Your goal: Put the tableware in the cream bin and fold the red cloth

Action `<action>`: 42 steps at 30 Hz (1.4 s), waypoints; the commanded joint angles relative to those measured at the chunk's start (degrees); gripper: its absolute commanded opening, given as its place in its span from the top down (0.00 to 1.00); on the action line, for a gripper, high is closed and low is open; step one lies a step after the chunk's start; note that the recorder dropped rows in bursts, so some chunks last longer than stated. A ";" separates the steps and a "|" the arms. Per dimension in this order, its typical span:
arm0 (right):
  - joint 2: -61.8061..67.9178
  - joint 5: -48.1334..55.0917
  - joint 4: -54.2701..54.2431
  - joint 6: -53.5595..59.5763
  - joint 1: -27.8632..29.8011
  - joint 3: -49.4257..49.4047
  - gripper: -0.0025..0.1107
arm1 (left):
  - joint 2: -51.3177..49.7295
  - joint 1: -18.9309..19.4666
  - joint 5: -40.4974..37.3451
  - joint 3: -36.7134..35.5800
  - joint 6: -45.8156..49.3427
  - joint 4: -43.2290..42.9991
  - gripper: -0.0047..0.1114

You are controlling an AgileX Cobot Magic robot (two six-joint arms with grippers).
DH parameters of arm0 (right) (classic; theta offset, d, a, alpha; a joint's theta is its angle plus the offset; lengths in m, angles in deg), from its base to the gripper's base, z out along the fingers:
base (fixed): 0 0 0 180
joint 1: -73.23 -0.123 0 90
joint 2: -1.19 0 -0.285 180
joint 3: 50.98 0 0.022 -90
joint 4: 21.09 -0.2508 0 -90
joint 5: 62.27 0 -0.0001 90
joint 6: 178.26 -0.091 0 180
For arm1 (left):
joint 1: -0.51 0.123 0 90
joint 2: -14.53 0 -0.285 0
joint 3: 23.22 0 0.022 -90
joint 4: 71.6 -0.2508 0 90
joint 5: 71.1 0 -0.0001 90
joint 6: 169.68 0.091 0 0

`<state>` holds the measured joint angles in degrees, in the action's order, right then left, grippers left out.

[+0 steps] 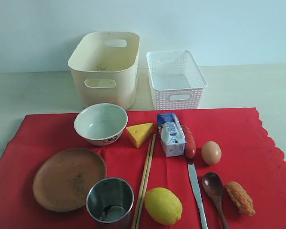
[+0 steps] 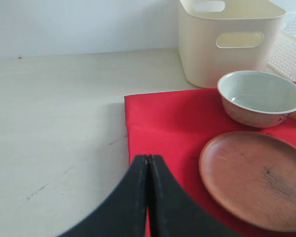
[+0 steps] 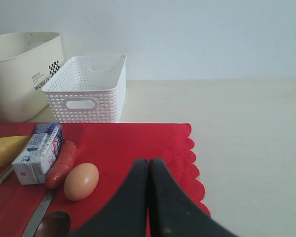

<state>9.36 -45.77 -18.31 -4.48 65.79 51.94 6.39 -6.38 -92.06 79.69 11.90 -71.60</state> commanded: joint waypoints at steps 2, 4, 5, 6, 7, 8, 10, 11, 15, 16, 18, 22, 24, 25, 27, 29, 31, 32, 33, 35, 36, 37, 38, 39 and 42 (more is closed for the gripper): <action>-0.39 -0.34 0.05 0.02 0.11 -0.14 0.98 | 0.35 0.14 0.60 -0.12 -0.30 0.31 0.96; -0.39 -0.34 0.05 0.02 0.11 -0.14 0.98 | 0.35 0.14 0.60 -0.12 -0.30 0.31 0.96; -0.39 -0.34 0.05 0.02 0.11 -0.14 0.98 | 0.35 0.14 0.60 -0.12 -0.30 0.31 0.96; -0.39 -0.34 0.05 0.02 0.11 -0.14 0.98 | 0.35 0.14 0.60 -0.12 -0.30 0.31 0.96; -0.39 -0.34 0.05 0.02 0.11 -0.14 0.98 | 0.35 0.14 0.60 -0.12 -0.30 0.31 0.96; -0.39 -0.34 0.05 0.02 0.11 -0.14 0.98 | 0.35 0.14 0.60 -0.12 -0.30 0.31 0.96; -0.39 -0.21 0.05 0.02 0.11 -0.14 0.98 | 0.35 0.14 0.60 -0.12 -0.30 0.31 0.96; -0.39 -0.21 0.05 0.02 0.11 -0.14 0.98 | 0.35 0.14 0.60 -0.12 -0.30 0.31 0.96; -0.39 0.15 0.05 0.02 0.11 1.05 0.98 | 0.35 0.14 0.60 -0.12 -0.30 0.31 0.96; -0.39 0.15 0.05 0.02 0.11 1.94 0.98 | 0.35 0.14 0.60 -0.12 -0.30 0.31 0.96; -0.39 0.15 0.05 0.02 0.11 3.33 0.98 | 0.35 0.14 0.60 -0.12 -0.30 0.31 0.96; -0.39 0.15 0.05 0.02 0.11 7.23 0.98 | 0.35 0.14 0.60 -0.12 -0.30 0.31 0.96; 0.65 0.15 0.05 0.02 0.11 9.26 0.98 | 0.35 0.14 0.60 -0.12 -0.30 0.31 0.96; 1.32 0.15 0.05 0.02 0.11 10.27 0.98 | 0.35 0.14 0.60 -0.12 -0.30 0.31 0.96; 2.83 0.15 0.05 0.02 0.11 12.04 0.98 | 0.35 0.14 0.60 -0.12 -0.30 0.31 0.96; 4.37 0.15 0.05 0.02 0.11 13.88 0.98 | 0.35 0.14 0.60 -0.12 -0.30 0.31 0.96; 7.03 0.15 0.05 0.02 0.11 16.57 0.98 | 0.35 0.14 0.60 -0.12 -0.30 0.31 0.96; 8.93 0.15 0.05 0.02 0.11 18.37 0.98 | 0.35 0.14 0.60 -0.12 -0.20 0.31 0.96; 9.80 0.15 0.05 0.02 0.11 19.21 0.98 | 0.35 0.14 0.60 -0.12 -0.20 0.31 0.96; 12.22 0.01 0.05 0.02 0.11 21.50 0.98 | 0.35 0.14 0.60 -0.12 -0.20 0.31 0.96; 13.56 0.01 0.05 0.02 0.11 22.71 0.98 | 0.35 0.14 0.60 -0.12 -0.20 0.31 0.96; 14.58 0.01 0.05 0.02 0.11 23.58 0.98 | 0.35 0.14 0.60 -0.12 -0.20 0.31 0.96; 15.57 0.01 0.05 0.02 0.11 24.37 0.98 | 0.35 0.14 0.60 -0.12 -0.20 0.31 0.96; 16.59 0.01 0.05 0.02 0.11 25.18 0.98 | 0.35 0.14 0.60 -0.12 -0.20 0.31 0.96; 20.01 0.01 0.05 0.02 0.11 27.23 0.98 | 0.35 0.14 0.60 -0.12 -0.20 0.31 0.96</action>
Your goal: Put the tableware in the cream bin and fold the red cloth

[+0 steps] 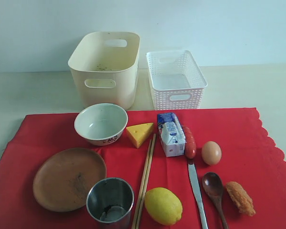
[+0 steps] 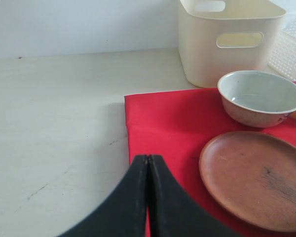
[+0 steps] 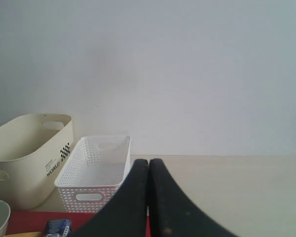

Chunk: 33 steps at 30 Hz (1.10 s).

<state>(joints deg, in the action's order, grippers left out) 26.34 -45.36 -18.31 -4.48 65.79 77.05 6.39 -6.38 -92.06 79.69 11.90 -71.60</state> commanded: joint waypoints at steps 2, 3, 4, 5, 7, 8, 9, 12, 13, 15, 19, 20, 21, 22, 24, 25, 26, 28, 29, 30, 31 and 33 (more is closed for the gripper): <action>5.42 -0.40 0.05 0.02 0.11 3.74 0.98 | 0.35 0.14 0.60 -0.12 -0.20 0.31 0.96; 6.60 -0.47 0.05 0.02 0.11 4.37 0.98 | 0.35 0.14 0.60 -0.12 -0.20 0.31 0.96; 7.49 -0.64 0.05 0.02 0.11 4.91 0.98 | 0.35 0.14 0.60 -0.12 -0.20 0.31 0.96; 8.34 -0.81 0.05 0.02 0.11 5.37 0.98 | 0.35 0.14 0.60 -0.12 -0.20 0.31 0.96; 9.90 -0.81 0.05 0.02 0.11 6.21 0.98 | 0.35 0.14 0.60 -0.12 -0.20 0.31 0.96; 10.71 -0.81 0.05 0.02 0.11 6.68 0.98 | 0.35 0.14 0.60 -0.12 -0.20 0.31 0.96; 11.47 -0.81 0.05 0.02 0.11 6.98 0.98 | 0.35 0.14 0.60 -0.12 -0.20 0.31 0.96; 13.61 -0.88 0.05 0.02 0.11 7.85 0.98 | 0.35 0.14 0.60 -0.12 -0.20 0.31 0.96; 14.22 -1.14 0.05 0.02 0.11 8.20 0.98 | 0.35 0.14 0.60 -0.12 -0.20 0.31 0.96; 15.81 -1.14 0.05 0.02 0.11 8.85 0.98 | 0.35 0.14 0.60 -0.12 -0.20 0.31 0.96; 19.09 -1.26 0.05 0.02 0.11 9.91 0.98 | 0.35 0.14 0.60 -0.12 -0.20 0.31 0.96; 19.74 -1.15 0.05 0.02 0.11 10.04 0.98 | 0.35 0.14 0.60 -0.12 -0.20 0.31 0.96; 20.48 -1.26 0.05 0.02 0.11 10.29 0.98 | 0.35 0.14 0.60 -0.12 -0.20 0.31 0.96; 21.25 -1.16 0.05 0.02 0.11 10.53 0.98 | 0.35 0.14 0.60 -0.12 -0.20 0.31 0.96; 22.57 -1.28 0.05 0.02 0.11 10.66 0.98 | 0.35 0.14 0.60 -0.12 -0.20 0.31 0.96; 23.30 -1.28 0.05 0.02 0.11 10.66 0.98 | 0.35 0.14 0.60 -0.12 -0.20 0.31 0.96; 23.99 -1.28 0.05 0.02 0.11 10.66 0.98 | 0.35 0.14 0.60 -0.12 -0.20 0.31 0.96; 25.22 -1.17 0.05 0.02 0.11 10.66 0.98 | 0.35 0.14 0.60 -0.12 -0.20 0.31 0.96; 25.51 -1.17 0.05 0.02 0.11 10.66 0.98 | 0.35 0.14 0.60 -0.12 -0.20 0.31 0.96; 25.85 -1.17 0.05 0.02 0.11 10.66 0.98 | 0.35 0.14 0.60 -0.12 -0.20 0.31 0.96; 25.98 -1.17 0.05 0.02 0.11 10.66 0.98 | 0.35 0.14 0.60 -0.12 -0.20 0.31 0.96; 26.07 -1.05 0.05 0.02 0.11 10.66 0.98 | 0.35 0.14 0.60 -0.12 -0.20 0.31 0.96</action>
<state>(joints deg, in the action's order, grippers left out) 52.09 -45.93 -18.31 -4.48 65.79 87.31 6.39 -6.38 -92.06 79.69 11.90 -71.60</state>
